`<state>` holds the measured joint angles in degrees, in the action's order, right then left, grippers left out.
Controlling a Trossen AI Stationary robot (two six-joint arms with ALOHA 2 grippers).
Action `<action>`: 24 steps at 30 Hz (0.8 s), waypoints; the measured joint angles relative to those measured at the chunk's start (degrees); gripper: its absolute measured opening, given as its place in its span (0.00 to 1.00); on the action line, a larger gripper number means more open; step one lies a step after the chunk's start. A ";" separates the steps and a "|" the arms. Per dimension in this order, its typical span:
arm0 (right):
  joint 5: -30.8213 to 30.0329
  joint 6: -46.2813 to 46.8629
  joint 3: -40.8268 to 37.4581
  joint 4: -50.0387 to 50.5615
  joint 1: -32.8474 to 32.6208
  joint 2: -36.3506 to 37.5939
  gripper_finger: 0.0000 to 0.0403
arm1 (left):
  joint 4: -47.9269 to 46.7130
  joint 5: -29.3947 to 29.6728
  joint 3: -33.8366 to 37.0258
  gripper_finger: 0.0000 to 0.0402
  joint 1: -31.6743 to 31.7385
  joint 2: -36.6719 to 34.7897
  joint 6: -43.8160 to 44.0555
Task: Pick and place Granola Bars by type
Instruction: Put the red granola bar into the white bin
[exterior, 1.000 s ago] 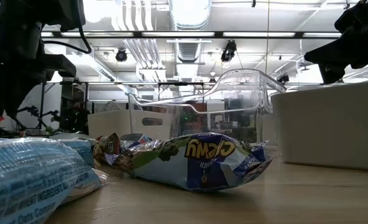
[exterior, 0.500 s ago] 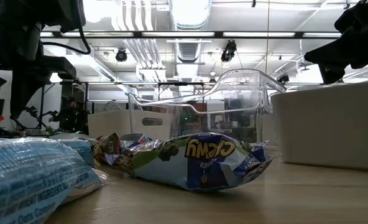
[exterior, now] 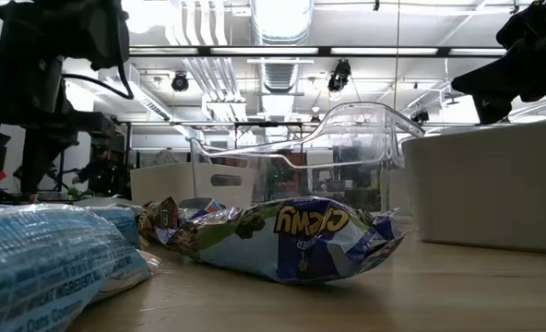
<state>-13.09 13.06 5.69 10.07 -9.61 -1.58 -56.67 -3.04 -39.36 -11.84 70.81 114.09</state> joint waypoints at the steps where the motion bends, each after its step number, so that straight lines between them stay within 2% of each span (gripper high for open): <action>1: 0.01 0.00 0.00 0.02 -0.02 0.00 0.03 | 0.78 0.07 0.56 0.37 0.00 0.00 0.12; 6: -0.01 0.00 0.00 0.02 -0.01 -0.01 0.03 | 5.74 0.03 3.61 0.37 0.00 0.00 1.17; 24: 0.00 0.00 -0.01 0.02 0.00 0.00 0.03 | 12.34 -0.06 8.60 0.37 0.00 0.00 1.44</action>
<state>-13.09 13.06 5.68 10.09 -9.61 -1.59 -44.32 -3.09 -30.76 -11.84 70.81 115.53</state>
